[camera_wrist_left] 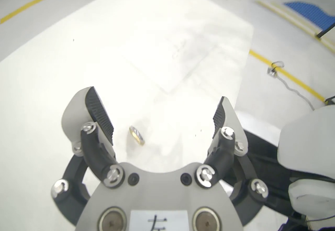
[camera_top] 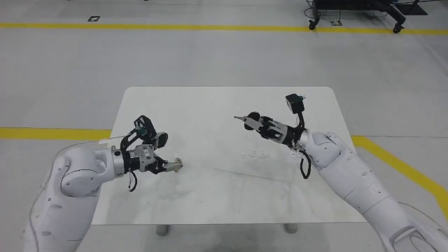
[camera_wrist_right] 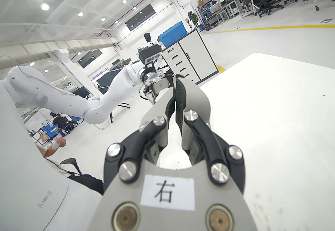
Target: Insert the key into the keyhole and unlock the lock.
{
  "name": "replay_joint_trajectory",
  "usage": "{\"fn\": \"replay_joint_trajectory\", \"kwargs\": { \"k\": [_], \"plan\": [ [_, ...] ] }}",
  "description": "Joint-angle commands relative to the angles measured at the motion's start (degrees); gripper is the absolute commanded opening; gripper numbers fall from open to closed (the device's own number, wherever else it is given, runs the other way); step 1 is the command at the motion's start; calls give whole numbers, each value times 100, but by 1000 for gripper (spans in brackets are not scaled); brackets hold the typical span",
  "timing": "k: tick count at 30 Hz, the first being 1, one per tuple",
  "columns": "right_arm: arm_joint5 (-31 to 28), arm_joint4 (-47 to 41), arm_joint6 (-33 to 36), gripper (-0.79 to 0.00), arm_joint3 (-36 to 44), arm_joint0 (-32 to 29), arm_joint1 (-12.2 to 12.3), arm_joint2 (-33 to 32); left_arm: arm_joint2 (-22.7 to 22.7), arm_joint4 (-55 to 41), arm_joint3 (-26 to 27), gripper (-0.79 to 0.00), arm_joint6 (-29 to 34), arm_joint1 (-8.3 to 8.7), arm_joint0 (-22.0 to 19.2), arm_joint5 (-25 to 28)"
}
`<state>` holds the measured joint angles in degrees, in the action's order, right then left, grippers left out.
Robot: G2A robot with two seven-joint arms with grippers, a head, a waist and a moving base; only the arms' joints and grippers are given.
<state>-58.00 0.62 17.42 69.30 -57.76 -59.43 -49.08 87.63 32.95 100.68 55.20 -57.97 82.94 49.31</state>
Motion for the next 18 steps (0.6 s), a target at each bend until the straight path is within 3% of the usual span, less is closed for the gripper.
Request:
{"fn": "replay_joint_trajectory", "kwargs": {
  "k": [1, 5, 6, 12, 18],
  "plan": [
    [0, 0, 0, -785, 0, 0, 0, 0, -59, 449, 331, 0, 316, 44, 164, -338],
    [0, 0, 0, -785, 0, 0, 0, 0, -454, 710, 417, 0, 566, 53, 93, -655],
    [0, 0, 0, -785, 0, 0, 0, 0, -563, 742, 358, -105, 595, 48, 24, -727],
    [0, 0, 0, -785, 0, 0, 0, 0, -1138, 1096, -96, -185, 829, 22, -480, -1086],
    [0, 0, 0, -785, 0, 0, 0, 0, -1366, 1284, -375, -246, 772, 25, -702, -1238]
  ]
}}
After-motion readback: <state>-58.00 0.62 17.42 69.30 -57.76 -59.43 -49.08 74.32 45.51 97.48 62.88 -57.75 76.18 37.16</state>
